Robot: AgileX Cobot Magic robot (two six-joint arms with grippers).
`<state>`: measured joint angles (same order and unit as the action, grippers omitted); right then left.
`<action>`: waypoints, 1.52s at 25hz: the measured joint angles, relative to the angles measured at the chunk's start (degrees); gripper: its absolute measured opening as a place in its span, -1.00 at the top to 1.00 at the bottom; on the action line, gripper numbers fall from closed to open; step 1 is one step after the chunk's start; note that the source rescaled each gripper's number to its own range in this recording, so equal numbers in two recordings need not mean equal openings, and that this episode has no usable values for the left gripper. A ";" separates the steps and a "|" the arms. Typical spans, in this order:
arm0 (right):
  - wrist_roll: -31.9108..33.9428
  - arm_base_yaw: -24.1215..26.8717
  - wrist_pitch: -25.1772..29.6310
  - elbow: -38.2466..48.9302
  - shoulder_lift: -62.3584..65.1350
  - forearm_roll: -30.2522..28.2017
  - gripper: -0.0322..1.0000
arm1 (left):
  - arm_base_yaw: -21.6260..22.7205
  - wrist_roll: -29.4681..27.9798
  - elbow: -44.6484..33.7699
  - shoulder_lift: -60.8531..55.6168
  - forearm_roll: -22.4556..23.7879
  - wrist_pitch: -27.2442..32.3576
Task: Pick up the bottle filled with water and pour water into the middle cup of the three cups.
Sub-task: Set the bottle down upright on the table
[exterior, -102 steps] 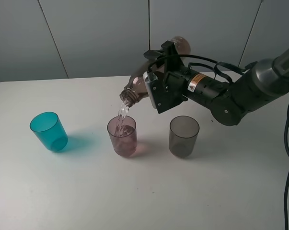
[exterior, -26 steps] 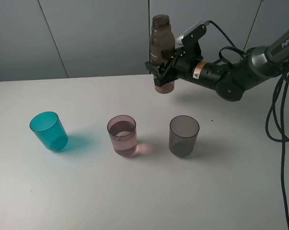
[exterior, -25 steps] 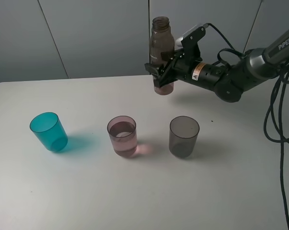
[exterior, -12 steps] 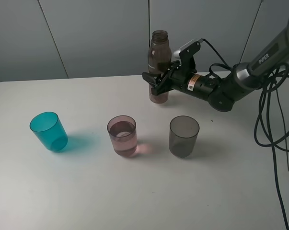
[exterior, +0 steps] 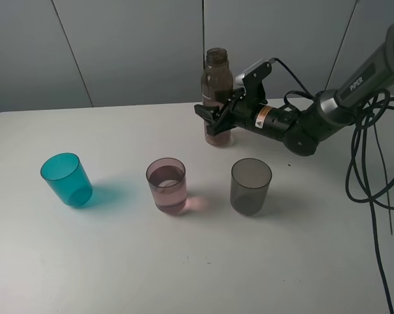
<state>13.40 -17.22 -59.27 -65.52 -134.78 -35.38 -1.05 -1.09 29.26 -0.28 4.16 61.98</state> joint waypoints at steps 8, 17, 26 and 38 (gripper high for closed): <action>-1.47 0.00 0.00 0.00 0.00 -0.51 0.88 | 0.00 0.00 0.00 0.00 0.00 0.00; -1.47 0.00 -0.04 0.00 0.00 -1.01 -0.04 | 0.00 0.00 0.00 0.00 0.00 0.00; -1.47 0.00 1.90 2.33 0.00 -1.01 -0.96 | 0.00 0.00 0.00 0.00 0.00 0.00; -1.47 1.63 8.99 5.63 3.70 -1.78 -0.96 | 0.00 0.00 0.00 0.00 0.00 0.00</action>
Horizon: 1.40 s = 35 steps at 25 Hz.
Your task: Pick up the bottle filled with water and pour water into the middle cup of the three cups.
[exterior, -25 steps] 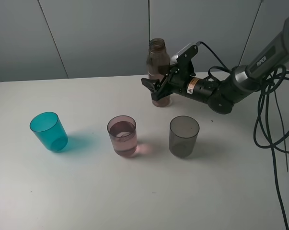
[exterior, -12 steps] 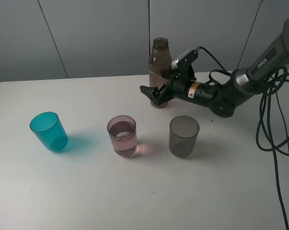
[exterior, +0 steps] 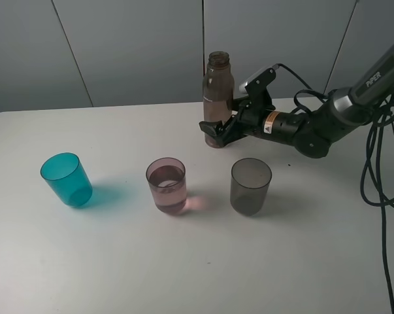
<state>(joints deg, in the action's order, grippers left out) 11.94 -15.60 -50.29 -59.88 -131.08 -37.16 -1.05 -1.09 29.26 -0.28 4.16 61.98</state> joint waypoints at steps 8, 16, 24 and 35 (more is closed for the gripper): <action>-0.23 1.85 6.83 3.17 3.19 -4.78 -0.98 | 0.00 0.00 0.00 0.00 0.00 0.00; -1.02 3.42 9.76 4.29 4.03 -7.75 -0.98 | 0.00 0.00 0.00 0.00 0.00 0.00; 0.86 4.40 13.21 4.29 4.60 -8.66 -0.98 | 0.00 0.00 0.00 0.00 0.00 0.00; 8.40 5.59 38.49 4.42 20.84 -7.95 -0.98 | 0.00 -0.22 0.00 0.00 0.00 0.00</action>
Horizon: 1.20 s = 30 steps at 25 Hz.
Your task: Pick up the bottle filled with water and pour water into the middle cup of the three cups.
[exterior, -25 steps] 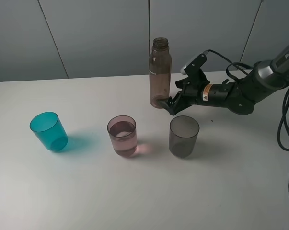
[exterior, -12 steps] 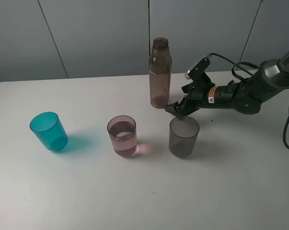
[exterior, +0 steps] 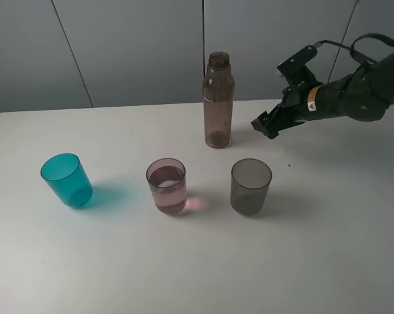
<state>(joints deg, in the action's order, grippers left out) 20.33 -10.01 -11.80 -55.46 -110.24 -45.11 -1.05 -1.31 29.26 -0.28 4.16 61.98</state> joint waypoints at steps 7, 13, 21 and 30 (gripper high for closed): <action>-4.99 0.12 19.30 0.00 17.34 20.72 -0.98 | 0.00 0.00 0.00 0.00 0.00 0.00; -27.94 0.02 43.99 0.00 32.27 45.61 -0.98 | 0.00 0.00 0.00 0.00 0.00 0.00; -33.05 -0.20 73.72 0.00 49.76 49.15 -0.98 | 0.00 0.00 0.00 0.00 0.00 0.00; -28.41 -0.20 78.42 9.09 73.11 48.81 -0.98 | 0.00 0.10 0.00 0.00 0.00 0.00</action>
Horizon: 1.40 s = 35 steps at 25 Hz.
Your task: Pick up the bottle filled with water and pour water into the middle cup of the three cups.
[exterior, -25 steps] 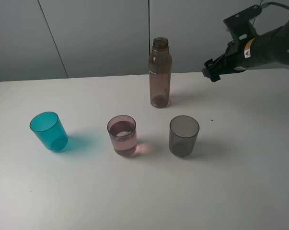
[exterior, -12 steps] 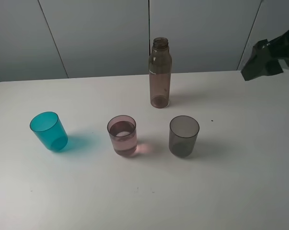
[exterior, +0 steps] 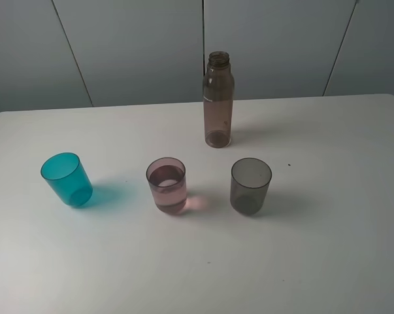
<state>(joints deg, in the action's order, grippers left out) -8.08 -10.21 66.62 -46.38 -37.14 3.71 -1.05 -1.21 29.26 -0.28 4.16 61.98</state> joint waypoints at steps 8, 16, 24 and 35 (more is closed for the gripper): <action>0.90 0.00 -0.23 7.64 18.76 0.00 -0.98 | 0.00 0.00 0.00 0.00 0.00 0.00; 4.39 0.00 -0.70 10.91 30.45 0.00 -0.98 | 0.00 0.00 0.00 0.00 0.00 0.00; 4.58 0.00 -2.81 16.48 36.67 0.00 -0.98 | 0.00 0.00 0.00 0.00 0.00 0.00; 7.53 0.00 -3.73 16.94 37.16 -1.11 -0.98 | 0.00 0.00 0.00 0.00 0.00 0.00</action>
<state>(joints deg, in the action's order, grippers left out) -0.55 -10.21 62.89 -29.43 0.02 2.60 -1.05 -1.21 29.26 -0.28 4.16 61.98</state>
